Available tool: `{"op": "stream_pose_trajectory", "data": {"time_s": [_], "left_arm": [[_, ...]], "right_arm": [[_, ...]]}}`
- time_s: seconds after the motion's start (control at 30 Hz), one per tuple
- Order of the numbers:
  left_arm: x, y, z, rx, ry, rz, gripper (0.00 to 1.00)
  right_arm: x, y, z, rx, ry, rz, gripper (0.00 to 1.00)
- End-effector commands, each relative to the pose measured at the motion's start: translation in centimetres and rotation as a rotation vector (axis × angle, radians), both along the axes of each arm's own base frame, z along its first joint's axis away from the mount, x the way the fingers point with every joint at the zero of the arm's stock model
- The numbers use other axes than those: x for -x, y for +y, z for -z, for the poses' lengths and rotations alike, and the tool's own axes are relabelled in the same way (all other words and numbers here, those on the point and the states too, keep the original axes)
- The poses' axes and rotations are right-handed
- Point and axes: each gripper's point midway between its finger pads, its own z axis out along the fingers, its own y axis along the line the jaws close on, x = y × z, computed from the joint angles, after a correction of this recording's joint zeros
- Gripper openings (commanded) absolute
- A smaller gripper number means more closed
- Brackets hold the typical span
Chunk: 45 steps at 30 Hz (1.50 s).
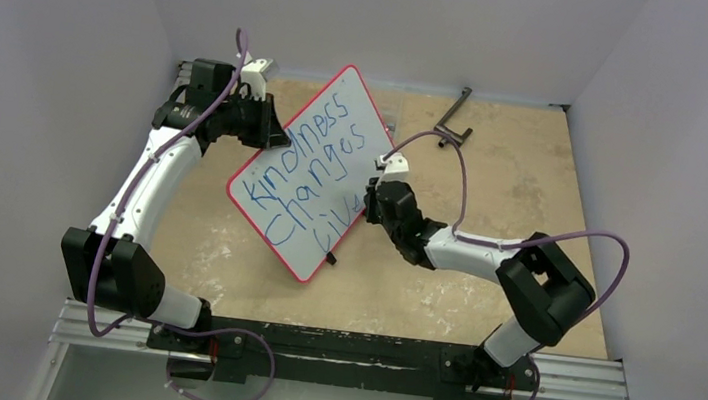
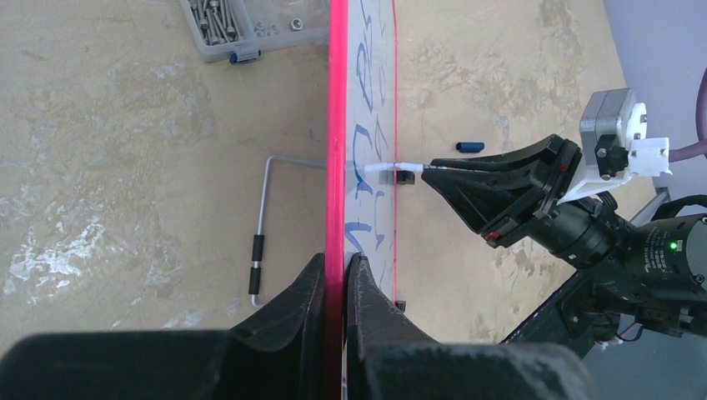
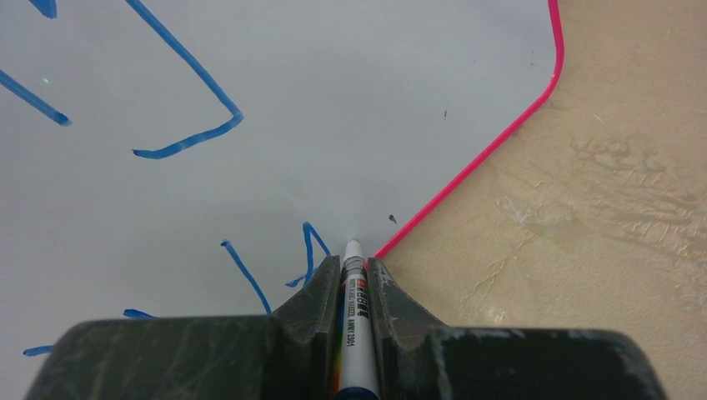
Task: Write a sentence on the whiteboard
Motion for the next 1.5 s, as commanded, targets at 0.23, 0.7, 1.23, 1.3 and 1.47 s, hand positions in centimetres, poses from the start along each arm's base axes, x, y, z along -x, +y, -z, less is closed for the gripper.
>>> {"op": "stream_pose_trajectory", "data": {"time_s": [0.23,0.7,1.23,1.3,1.47], "left_arm": [[0.2,2.1,1.7,-0.138,0.009,-0.030,0.00],[0.2,2.1,1.6,-0.136,0.007,-0.031,0.00],[0.2,2.1,1.7,-0.135,0.012,-0.031,0.00],[0.1,2.1,1.7,-0.135,0.012,-0.030,0.00],[0.1,2.1,1.7,-0.135,0.011,-0.030,0.00]], "right_arm": [[-1.0,0.7,-6.2,-0.157,-0.073,-0.039,0.00],[-4.3,-1.7,-7.5,-0.370,-0.046,-0.017,0.00],[-5.1,-1.6,-4.5,-0.498,0.049,-0.011,0.00],[-5.1,-1.5,-4.0,-0.499,0.062,-0.014,0.00],[-4.8,-1.1,-3.2,-0.505,0.081,-0.029,0.00]]}}
